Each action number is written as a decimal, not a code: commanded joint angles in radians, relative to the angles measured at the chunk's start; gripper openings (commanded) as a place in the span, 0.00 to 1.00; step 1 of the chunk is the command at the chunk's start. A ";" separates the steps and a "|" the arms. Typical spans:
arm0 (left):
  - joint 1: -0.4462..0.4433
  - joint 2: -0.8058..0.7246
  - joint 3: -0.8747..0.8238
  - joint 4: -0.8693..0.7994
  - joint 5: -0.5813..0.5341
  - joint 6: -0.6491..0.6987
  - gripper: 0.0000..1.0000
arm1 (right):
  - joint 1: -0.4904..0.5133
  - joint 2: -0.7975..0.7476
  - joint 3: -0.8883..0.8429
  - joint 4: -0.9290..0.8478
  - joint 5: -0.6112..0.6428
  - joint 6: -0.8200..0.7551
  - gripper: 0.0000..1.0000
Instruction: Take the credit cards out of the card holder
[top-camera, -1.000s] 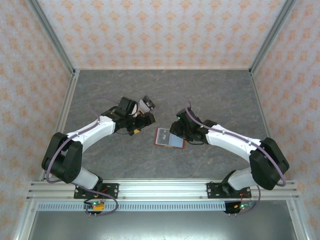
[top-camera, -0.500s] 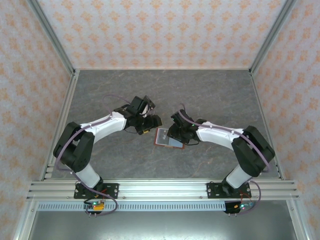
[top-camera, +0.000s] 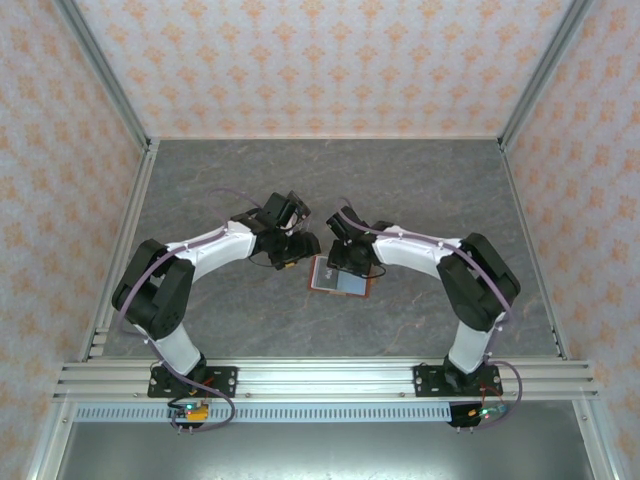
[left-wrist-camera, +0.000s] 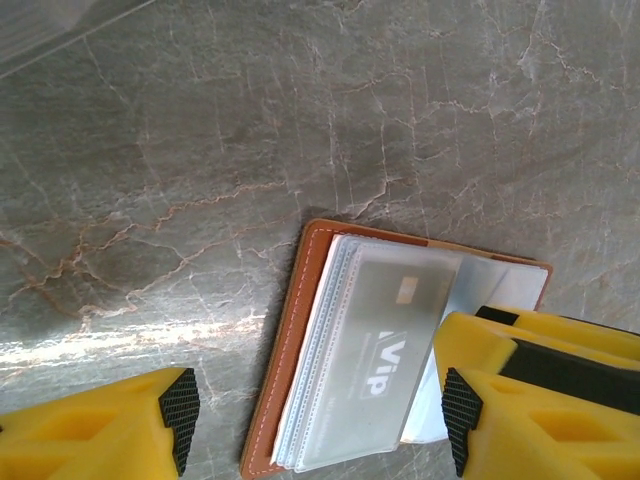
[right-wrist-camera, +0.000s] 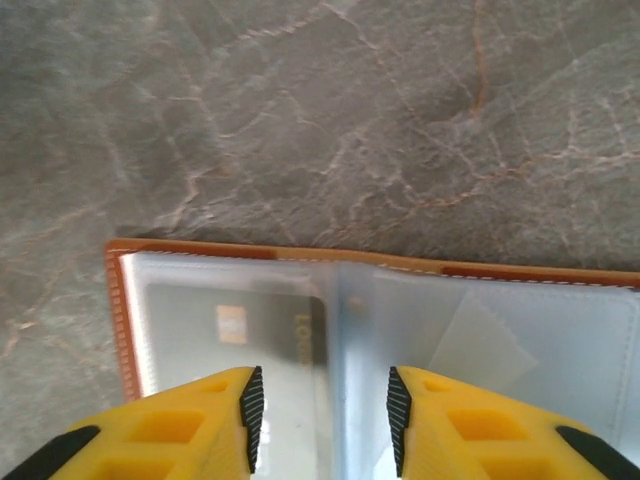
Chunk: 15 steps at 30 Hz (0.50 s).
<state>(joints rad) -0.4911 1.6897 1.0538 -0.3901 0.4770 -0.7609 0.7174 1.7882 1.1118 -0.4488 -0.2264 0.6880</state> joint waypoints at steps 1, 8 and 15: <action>-0.003 -0.015 -0.005 -0.041 -0.037 0.011 0.68 | 0.007 0.038 0.035 -0.082 0.053 -0.039 0.39; -0.003 -0.004 0.018 -0.071 -0.001 0.037 0.66 | 0.007 0.063 0.054 -0.126 0.104 -0.050 0.29; -0.006 0.016 -0.022 0.011 0.112 0.031 0.59 | 0.007 0.061 0.029 -0.112 0.121 -0.065 0.21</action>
<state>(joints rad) -0.4911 1.6897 1.0515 -0.4164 0.5205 -0.7383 0.7197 1.8297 1.1549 -0.5213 -0.1547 0.6373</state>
